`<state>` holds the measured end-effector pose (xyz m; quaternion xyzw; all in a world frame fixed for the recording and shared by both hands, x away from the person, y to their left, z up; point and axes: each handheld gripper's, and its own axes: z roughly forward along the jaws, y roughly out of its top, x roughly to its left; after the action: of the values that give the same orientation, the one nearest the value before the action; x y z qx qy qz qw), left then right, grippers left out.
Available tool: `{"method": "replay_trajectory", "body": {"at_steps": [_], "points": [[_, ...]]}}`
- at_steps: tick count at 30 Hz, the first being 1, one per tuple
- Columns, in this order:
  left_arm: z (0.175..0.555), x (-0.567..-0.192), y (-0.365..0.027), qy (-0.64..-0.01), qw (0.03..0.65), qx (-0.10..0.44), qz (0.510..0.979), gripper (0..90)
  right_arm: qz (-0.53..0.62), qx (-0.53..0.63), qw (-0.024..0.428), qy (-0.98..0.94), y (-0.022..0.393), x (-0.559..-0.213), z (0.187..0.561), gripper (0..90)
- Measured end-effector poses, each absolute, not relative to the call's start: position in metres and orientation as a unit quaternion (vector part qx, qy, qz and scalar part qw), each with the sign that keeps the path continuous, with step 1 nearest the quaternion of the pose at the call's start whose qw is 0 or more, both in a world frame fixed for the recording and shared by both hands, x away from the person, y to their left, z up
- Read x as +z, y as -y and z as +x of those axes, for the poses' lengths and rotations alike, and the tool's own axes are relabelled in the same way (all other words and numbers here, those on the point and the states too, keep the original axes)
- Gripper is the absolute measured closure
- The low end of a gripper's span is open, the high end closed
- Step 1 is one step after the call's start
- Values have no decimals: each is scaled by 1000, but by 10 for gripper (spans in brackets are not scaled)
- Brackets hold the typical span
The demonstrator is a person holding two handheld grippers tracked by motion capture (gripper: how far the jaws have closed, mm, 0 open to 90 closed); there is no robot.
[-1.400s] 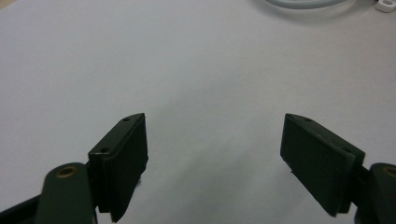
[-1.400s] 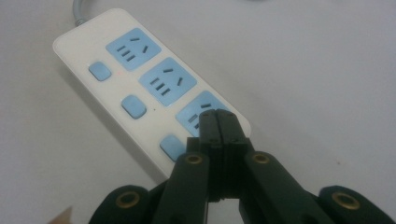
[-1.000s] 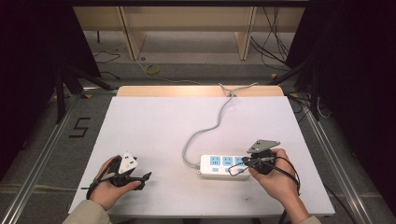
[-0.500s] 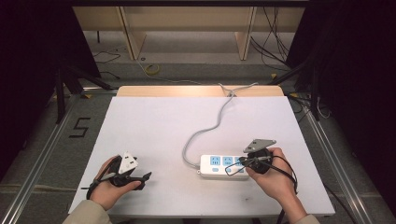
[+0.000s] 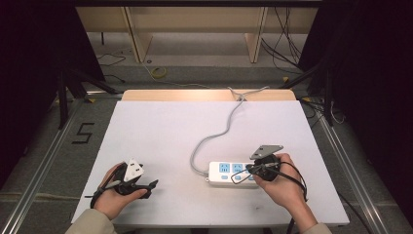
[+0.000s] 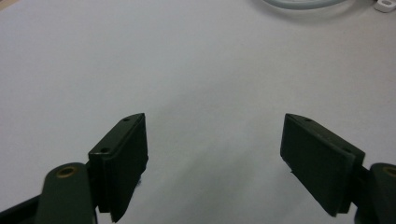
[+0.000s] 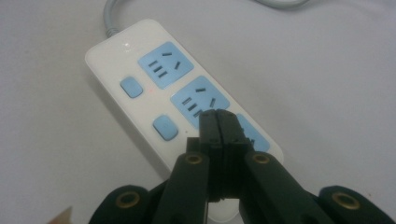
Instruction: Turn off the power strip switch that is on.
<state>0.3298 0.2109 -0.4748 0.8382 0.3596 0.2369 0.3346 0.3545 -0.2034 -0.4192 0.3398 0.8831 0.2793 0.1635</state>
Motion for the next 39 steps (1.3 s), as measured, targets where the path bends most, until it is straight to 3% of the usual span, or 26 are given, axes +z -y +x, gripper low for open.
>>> {"method": "replay_trajectory", "body": {"at_steps": [39], "points": [[330,-475,-210,-360,335,236,838,231,311,258,136,-905,175,-422,359,900]]}}
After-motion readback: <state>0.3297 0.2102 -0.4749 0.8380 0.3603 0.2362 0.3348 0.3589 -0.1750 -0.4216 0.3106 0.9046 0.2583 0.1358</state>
